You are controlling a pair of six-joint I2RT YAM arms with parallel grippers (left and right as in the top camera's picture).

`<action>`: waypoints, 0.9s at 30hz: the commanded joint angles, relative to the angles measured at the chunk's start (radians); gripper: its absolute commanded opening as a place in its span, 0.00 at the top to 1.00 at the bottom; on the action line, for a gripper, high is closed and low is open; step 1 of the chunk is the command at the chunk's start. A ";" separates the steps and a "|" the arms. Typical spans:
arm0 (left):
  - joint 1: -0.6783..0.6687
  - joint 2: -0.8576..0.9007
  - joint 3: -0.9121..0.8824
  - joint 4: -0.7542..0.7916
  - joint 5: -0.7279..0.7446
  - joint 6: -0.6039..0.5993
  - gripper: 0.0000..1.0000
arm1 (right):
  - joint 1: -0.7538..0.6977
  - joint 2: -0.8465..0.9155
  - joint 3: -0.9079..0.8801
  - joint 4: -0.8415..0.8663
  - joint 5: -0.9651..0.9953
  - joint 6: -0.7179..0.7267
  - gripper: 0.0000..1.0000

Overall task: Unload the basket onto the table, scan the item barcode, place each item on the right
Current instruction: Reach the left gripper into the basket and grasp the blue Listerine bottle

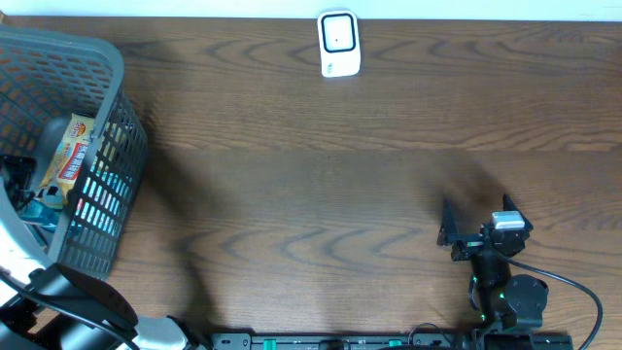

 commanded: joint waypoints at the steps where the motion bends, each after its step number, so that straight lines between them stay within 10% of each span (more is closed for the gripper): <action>1: 0.015 0.011 -0.026 0.037 0.079 0.043 0.02 | 0.018 -0.002 -0.001 -0.004 0.008 -0.004 0.01; 20: 0.014 0.015 -0.185 0.190 0.132 0.089 0.01 | 0.018 -0.002 -0.001 -0.004 0.008 -0.004 0.01; 27: 0.014 0.015 -0.203 0.212 0.129 0.090 0.15 | 0.018 -0.002 -0.001 -0.004 0.008 -0.004 0.01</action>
